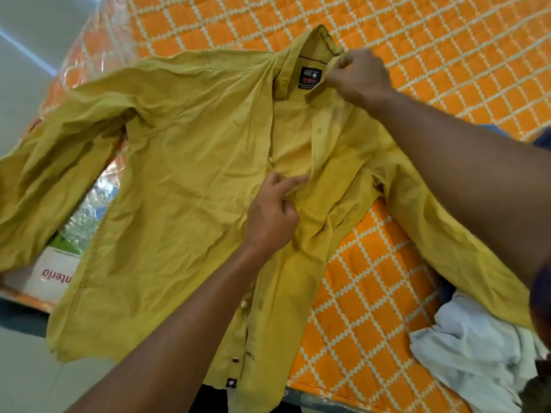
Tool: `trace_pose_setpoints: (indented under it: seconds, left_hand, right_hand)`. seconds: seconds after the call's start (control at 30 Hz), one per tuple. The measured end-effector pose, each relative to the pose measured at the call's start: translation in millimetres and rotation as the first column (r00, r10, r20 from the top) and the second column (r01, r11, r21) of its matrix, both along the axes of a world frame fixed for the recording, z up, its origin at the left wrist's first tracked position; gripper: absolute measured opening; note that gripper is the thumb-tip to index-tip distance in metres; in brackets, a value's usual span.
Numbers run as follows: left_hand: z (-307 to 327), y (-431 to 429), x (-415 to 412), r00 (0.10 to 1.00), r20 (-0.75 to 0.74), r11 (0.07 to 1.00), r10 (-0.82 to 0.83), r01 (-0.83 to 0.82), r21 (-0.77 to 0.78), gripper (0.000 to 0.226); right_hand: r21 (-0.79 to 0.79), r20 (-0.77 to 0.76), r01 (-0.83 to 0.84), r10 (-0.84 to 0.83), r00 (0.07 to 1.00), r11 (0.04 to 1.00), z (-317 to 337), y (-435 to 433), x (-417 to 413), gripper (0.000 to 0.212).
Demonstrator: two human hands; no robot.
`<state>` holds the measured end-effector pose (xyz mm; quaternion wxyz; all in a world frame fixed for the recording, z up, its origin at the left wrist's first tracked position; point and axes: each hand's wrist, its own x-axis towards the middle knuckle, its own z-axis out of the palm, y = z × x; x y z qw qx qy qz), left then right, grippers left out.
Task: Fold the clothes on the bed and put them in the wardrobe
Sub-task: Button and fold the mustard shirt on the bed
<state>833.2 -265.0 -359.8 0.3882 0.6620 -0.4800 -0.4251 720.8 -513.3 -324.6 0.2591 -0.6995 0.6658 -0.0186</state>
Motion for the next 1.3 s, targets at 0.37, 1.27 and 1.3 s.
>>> trace_pose_setpoints:
  seconds: [0.37,1.27,1.3]
  left_hand:
    - [-19.2,6.6,12.6,0.959,0.205,0.981,-0.193,0.195,0.009,0.058]
    - [6.4,174.2,47.0,0.933,-0.327,0.766,-0.149,0.318,0.558,0.05]
    - [8.5,184.5,45.3,0.922,-0.297,0.725,-0.249,0.38,0.575,0.044]
  right_hand:
    - [-0.159,-0.271,-0.07,0.024,0.962,0.985,-48.0,25.3,18.8,0.033]
    - [0.079,0.479,0.734,-0.671,0.566,0.675,-52.3,328.4,-21.1,0.019]
    - [0.177,0.436,0.755,-0.738,0.515,0.631,-52.9,372.8,-29.7,0.018]
